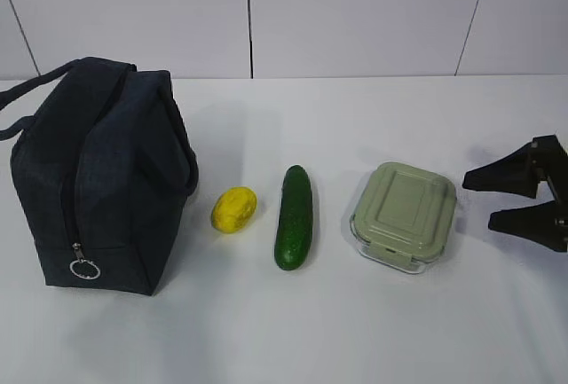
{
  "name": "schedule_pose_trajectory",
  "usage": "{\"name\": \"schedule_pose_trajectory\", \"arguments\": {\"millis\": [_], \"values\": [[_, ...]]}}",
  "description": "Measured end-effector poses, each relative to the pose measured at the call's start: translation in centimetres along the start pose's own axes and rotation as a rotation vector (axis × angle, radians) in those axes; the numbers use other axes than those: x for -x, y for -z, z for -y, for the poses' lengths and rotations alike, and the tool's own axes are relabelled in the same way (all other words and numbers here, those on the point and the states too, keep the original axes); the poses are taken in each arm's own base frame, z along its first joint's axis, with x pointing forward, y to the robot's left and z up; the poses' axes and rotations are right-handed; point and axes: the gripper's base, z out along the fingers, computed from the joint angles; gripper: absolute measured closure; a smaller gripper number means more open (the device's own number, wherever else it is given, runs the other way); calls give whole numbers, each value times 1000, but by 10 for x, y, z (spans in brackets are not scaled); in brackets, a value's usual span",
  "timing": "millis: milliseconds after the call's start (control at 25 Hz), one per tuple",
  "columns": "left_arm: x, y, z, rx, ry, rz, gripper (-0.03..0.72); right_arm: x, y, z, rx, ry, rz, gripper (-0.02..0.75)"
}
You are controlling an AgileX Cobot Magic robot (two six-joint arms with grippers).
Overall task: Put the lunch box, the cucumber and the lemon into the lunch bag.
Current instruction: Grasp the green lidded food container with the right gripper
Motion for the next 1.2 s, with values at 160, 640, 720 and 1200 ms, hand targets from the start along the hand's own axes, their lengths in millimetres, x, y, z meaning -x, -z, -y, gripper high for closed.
{"name": "schedule_pose_trajectory", "arguments": {"millis": [160,640,720,1200], "values": [[0,0,0,0,0,0,367,-2,-9,11,29,-60,-33,136],[0,0,0,0,0,0,367,-5,-30,35,87,-109,-56,136],[0,0,0,0,0,0,367,-4,-31,37,95,-107,-47,136],[0,0,0,0,0,0,367,-7,-41,48,140,-71,-47,139]]}}
